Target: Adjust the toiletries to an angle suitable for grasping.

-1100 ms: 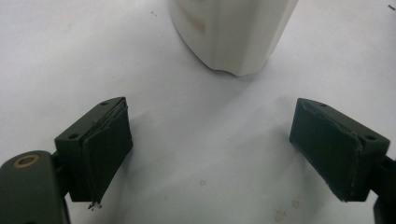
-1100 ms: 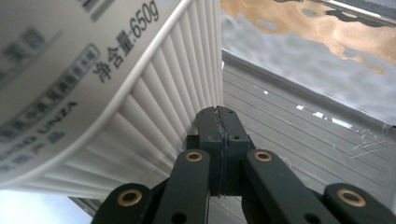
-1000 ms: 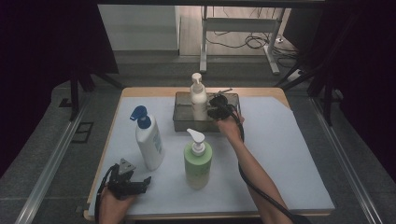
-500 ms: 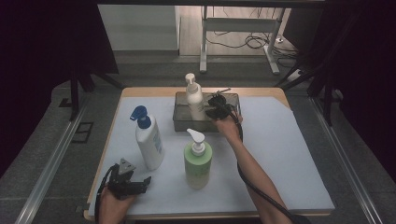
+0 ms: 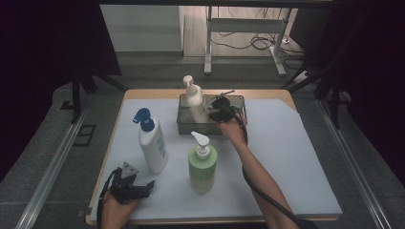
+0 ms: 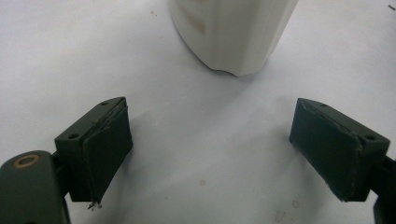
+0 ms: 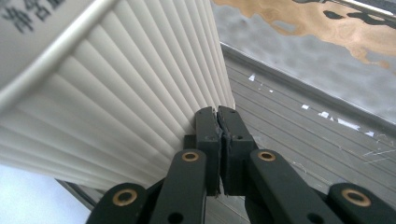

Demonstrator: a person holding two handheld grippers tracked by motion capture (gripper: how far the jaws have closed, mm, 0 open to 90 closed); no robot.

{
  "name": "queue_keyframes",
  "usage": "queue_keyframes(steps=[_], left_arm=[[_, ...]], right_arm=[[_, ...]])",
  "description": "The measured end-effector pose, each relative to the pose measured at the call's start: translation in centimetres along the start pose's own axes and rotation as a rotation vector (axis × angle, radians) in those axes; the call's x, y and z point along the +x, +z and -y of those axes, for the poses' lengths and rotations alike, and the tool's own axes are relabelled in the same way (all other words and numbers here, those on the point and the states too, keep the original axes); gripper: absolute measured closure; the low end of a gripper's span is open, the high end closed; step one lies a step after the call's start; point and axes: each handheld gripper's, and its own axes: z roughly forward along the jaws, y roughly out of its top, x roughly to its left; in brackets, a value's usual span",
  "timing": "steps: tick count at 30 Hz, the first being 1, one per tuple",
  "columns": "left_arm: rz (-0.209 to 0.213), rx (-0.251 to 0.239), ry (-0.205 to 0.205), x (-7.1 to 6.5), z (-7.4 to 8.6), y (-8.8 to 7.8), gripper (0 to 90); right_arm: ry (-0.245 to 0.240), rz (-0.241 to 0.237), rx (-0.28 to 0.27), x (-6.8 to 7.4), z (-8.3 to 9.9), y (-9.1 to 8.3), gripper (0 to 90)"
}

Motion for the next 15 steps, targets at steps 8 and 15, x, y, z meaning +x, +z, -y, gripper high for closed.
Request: queue_keyframes(steps=[8,15], left_arm=[[0.000,0.000,0.000,0.0,0.0,0.0,12.3],[-0.001,0.001,0.001,0.0,0.0,0.0,12.3]], right_arm=[[-0.001,0.004,0.001,-0.2,0.1,-0.2,85.7],[0.042,-0.019,-0.045,-1.4,0.0,-1.5,87.3]])
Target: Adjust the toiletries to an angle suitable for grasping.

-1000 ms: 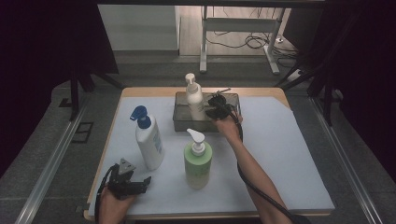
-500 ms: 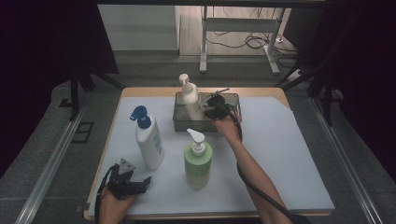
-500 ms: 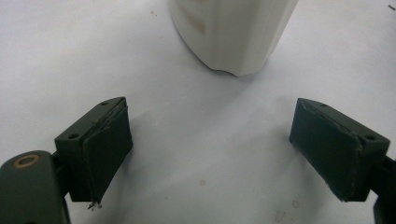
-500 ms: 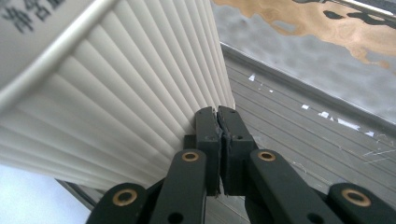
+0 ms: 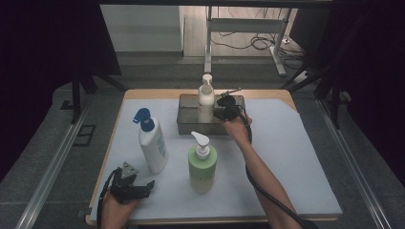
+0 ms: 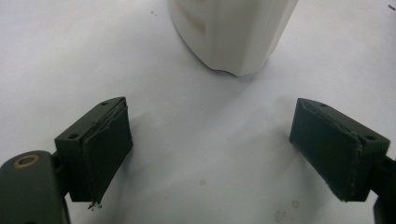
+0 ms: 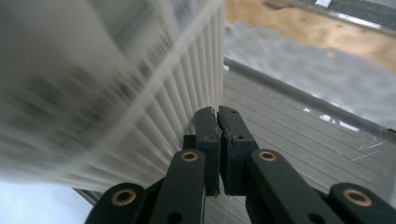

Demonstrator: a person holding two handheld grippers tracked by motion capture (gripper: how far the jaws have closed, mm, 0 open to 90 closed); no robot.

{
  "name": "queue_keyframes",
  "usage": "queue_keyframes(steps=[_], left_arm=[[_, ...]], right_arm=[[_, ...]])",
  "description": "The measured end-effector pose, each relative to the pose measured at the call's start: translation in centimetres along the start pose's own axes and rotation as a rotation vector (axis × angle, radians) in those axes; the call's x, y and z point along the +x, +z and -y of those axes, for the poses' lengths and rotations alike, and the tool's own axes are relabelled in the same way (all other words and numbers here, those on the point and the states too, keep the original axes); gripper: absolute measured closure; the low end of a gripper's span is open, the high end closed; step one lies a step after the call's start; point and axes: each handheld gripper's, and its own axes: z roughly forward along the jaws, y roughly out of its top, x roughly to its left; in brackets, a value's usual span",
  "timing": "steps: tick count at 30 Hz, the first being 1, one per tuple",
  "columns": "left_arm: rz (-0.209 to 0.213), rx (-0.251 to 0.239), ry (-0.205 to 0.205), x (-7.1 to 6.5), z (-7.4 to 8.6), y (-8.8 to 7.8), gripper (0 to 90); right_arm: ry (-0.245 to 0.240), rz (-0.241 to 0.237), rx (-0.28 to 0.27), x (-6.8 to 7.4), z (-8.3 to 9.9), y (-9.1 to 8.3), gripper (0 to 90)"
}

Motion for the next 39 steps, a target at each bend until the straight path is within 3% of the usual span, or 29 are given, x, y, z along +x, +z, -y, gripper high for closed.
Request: queue_keyframes(steps=[2,8,20,31,39], left_arm=[[0.000,0.000,0.000,0.0,0.0,0.0,12.3],[0.000,0.000,0.000,0.0,0.0,0.0,12.3],[0.001,-0.001,-0.001,0.0,0.0,0.0,12.3],[0.000,-0.001,-0.001,0.0,0.0,0.0,12.3],[0.000,-0.001,-0.001,0.0,0.0,0.0,12.3]], right_arm=[[0.019,-0.024,-0.018,-0.1,-0.1,-0.4,87.8],[-0.010,-0.025,-0.019,0.4,-0.4,-0.9,89.4],[-0.016,-0.029,0.018,1.0,0.1,0.3,89.0],[-0.001,-0.015,-0.001,0.8,-0.4,0.4,88.7],[-0.002,-0.016,0.014,1.1,-0.3,1.1,89.4]])
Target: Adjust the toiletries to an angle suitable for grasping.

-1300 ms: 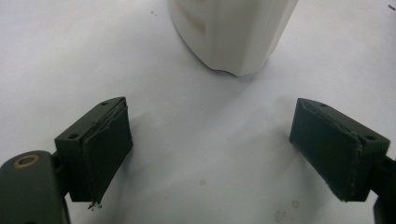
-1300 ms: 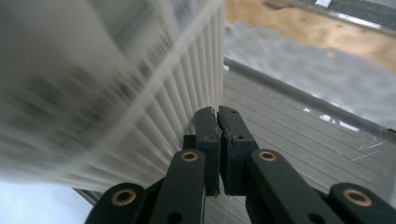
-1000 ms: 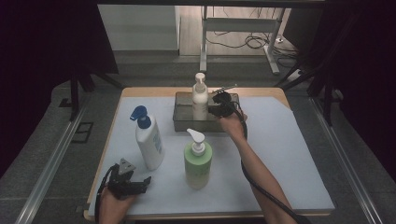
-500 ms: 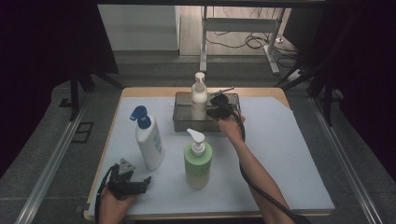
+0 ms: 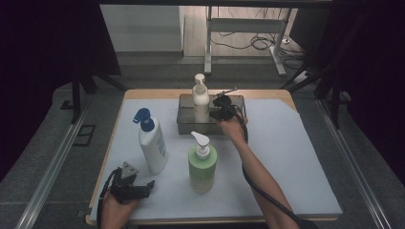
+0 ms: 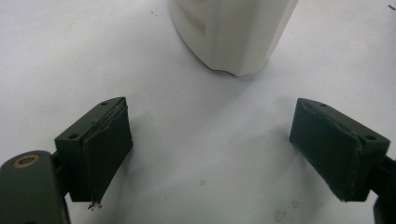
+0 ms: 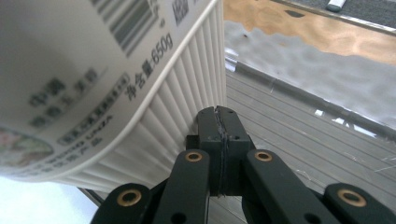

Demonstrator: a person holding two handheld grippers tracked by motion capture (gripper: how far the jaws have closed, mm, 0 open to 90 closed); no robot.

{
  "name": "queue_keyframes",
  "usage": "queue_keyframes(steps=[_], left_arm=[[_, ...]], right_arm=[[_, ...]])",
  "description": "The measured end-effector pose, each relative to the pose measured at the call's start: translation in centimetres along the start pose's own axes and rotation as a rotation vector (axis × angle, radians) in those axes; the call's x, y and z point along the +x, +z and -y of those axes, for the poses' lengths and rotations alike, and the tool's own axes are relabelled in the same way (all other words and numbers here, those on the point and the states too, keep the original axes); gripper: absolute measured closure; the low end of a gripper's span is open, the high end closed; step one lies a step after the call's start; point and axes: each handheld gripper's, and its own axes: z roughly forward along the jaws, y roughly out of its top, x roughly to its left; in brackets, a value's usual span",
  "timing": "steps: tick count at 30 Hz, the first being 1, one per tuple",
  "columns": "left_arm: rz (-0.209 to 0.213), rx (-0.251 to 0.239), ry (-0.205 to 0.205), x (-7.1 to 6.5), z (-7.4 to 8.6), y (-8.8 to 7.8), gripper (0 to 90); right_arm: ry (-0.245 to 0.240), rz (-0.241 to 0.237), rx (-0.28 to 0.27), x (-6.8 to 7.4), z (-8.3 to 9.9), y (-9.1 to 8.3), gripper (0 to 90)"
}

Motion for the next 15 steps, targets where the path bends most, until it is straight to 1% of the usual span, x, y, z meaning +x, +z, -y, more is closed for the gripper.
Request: queue_keyframes(steps=[6,7,15], left_arm=[[0.000,0.000,0.000,0.00,0.00,0.00,12.3],[0.000,0.000,0.000,0.00,0.00,0.00,12.3],[0.000,0.000,0.000,0.00,0.00,0.00,12.3]], right_arm=[[-0.007,-0.004,0.007,0.37,-0.03,0.37,89.4],[-0.014,-0.006,0.009,0.44,-0.08,0.43,89.3],[-0.021,-0.001,0.018,0.82,-0.24,0.74,89.3]])
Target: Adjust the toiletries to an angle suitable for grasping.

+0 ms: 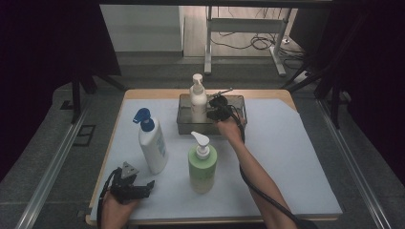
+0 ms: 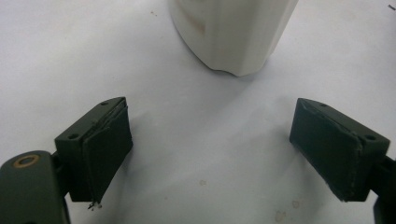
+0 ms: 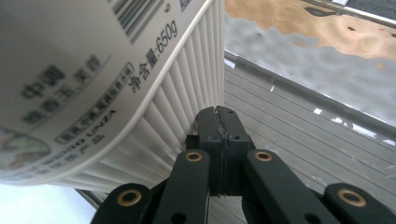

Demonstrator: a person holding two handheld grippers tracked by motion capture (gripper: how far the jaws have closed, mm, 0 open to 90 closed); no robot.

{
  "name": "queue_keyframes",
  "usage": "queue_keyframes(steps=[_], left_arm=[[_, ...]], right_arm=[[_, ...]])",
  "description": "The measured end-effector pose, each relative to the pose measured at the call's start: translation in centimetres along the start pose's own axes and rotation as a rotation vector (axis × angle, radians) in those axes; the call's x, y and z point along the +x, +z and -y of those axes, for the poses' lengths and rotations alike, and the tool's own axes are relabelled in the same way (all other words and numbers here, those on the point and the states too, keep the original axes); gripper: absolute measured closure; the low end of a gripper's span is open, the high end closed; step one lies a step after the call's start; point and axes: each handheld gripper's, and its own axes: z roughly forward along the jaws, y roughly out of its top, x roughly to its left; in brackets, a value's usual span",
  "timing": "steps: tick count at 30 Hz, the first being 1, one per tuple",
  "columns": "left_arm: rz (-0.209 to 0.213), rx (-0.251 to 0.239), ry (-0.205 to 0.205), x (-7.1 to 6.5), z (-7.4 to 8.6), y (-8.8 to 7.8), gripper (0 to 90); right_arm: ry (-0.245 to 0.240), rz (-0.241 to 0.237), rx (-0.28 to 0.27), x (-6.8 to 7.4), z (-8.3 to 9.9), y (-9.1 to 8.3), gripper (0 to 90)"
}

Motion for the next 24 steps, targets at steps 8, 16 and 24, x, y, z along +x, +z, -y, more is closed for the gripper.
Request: queue_keyframes(steps=[8,16,24], left_arm=[[0.000,0.000,0.000,0.0,0.0,0.0,12.3],[0.000,0.000,0.000,0.0,0.0,0.0,12.3],[0.000,0.000,0.000,0.0,0.0,0.0,12.3]], right_arm=[[-0.004,0.001,0.000,0.3,-0.2,0.2,89.4],[-0.016,-0.009,0.006,1.0,-0.5,0.7,89.3],[-0.020,-0.011,0.009,1.5,-0.7,1.1,89.3]])
